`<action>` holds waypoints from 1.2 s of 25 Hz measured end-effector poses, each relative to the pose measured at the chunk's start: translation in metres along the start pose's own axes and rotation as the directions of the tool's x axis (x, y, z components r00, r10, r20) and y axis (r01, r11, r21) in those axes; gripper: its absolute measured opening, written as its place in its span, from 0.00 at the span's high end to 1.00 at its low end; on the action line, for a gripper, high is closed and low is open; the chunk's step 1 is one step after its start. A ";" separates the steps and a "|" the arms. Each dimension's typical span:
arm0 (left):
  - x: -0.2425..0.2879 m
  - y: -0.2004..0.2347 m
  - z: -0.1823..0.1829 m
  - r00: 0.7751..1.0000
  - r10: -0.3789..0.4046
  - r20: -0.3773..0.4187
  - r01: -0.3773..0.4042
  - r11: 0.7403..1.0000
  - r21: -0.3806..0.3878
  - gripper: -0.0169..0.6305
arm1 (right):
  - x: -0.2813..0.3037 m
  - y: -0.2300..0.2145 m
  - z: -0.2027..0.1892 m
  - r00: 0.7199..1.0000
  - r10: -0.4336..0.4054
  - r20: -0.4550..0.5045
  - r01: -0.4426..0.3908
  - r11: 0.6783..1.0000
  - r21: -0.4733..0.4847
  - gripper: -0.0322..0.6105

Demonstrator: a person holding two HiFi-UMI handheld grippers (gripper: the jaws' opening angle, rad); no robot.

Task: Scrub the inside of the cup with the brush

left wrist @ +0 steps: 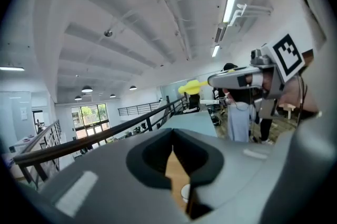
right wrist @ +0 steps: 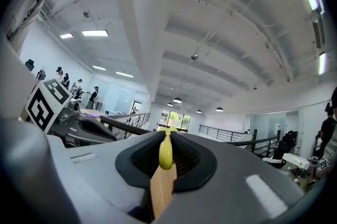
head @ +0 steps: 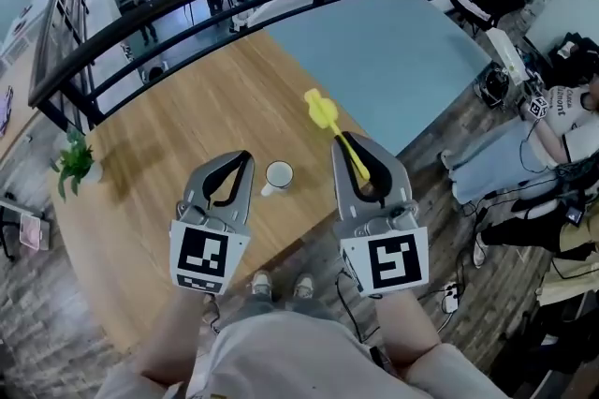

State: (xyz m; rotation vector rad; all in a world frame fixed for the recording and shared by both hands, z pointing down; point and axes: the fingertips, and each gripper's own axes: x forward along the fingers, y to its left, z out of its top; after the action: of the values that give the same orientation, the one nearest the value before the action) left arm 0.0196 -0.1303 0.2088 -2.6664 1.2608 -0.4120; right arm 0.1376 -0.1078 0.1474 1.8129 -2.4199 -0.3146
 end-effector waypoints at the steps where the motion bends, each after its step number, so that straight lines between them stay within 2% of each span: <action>1: -0.003 0.002 0.009 1.000 0.000 0.018 -0.001 1.000 0.006 0.97 | -0.001 -0.001 0.009 1.000 -0.006 0.025 0.006 1.000 -0.005 0.90; 5: -0.015 0.002 0.046 0.995 0.002 0.095 -0.003 1.000 0.009 0.97 | -0.007 -0.002 0.038 0.995 -0.020 0.101 0.022 1.000 -0.016 0.90; 8: -0.027 -0.001 0.062 0.992 0.010 0.124 -0.013 1.000 0.024 0.97 | -0.016 0.000 0.050 0.991 -0.019 0.133 0.021 1.000 -0.014 0.90; 16: -0.051 -0.006 0.075 0.984 0.047 0.170 -0.056 0.997 0.046 0.97 | -0.042 0.009 0.068 0.972 -0.020 0.234 0.022 1.000 -0.008 0.90; 22: -0.067 -0.012 0.075 0.984 0.043 0.173 -0.043 0.999 -0.004 0.97 | -0.054 0.025 0.067 0.968 0.000 0.253 0.005 1.000 -0.017 0.90; 26: -0.077 -0.014 0.077 0.979 0.051 0.196 -0.059 0.998 0.034 0.97 | -0.060 0.032 0.059 0.971 0.014 0.238 -0.012 1.000 -0.011 0.90; 30: -0.083 -0.018 0.070 0.982 0.048 0.184 -0.058 0.997 0.047 0.97 | -0.063 0.035 0.050 0.977 0.026 0.212 -0.028 1.000 0.007 0.90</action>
State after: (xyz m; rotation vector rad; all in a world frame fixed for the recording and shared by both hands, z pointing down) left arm 0.0048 -0.0524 0.1323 -2.5538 1.2446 -0.1849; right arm 0.1121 -0.0329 0.1089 1.8344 -2.5864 -0.5203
